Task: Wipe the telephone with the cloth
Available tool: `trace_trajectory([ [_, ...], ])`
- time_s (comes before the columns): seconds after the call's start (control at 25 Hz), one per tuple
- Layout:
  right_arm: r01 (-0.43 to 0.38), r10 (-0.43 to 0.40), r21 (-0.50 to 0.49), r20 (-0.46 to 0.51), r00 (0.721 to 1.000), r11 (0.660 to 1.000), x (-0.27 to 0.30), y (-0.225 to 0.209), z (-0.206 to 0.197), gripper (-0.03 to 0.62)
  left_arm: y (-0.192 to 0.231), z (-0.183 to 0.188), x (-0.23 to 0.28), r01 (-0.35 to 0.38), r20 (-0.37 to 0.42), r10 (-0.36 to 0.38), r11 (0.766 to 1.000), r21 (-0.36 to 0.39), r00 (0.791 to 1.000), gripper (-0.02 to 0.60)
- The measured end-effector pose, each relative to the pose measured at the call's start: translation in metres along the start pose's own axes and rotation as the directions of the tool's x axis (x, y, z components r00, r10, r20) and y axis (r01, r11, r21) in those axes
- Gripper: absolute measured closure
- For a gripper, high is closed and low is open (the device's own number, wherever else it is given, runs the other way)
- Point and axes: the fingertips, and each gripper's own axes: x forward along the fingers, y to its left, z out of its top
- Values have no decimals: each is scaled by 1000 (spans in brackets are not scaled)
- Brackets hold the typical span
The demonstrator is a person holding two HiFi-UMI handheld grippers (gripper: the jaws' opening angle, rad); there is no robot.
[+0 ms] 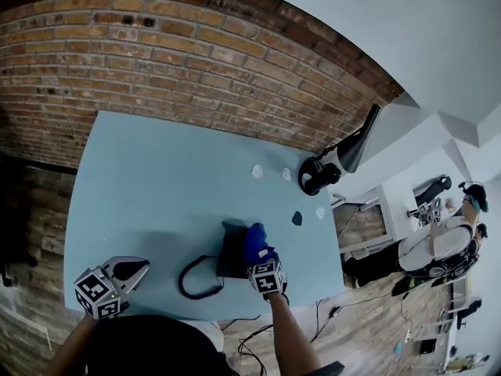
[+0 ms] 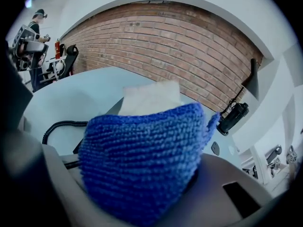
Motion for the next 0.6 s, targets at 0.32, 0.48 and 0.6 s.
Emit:
trace_trajectory([
  [0.32,1,-1,-14,-23,1000,1000,-4,12,-15,525,1,13,8,18,11,-18,999,35,1000,558],
  [0.48,-2,1,-29,-35,999,1000,-6,16,-18,525,3,19,9,19,16,-20,999,47,1000,558],
  [0.6,6,-7,-20,-33,999,1000,-7,19,-22,525,2,18,9,21,14,-22,999,43,1000,558],
])
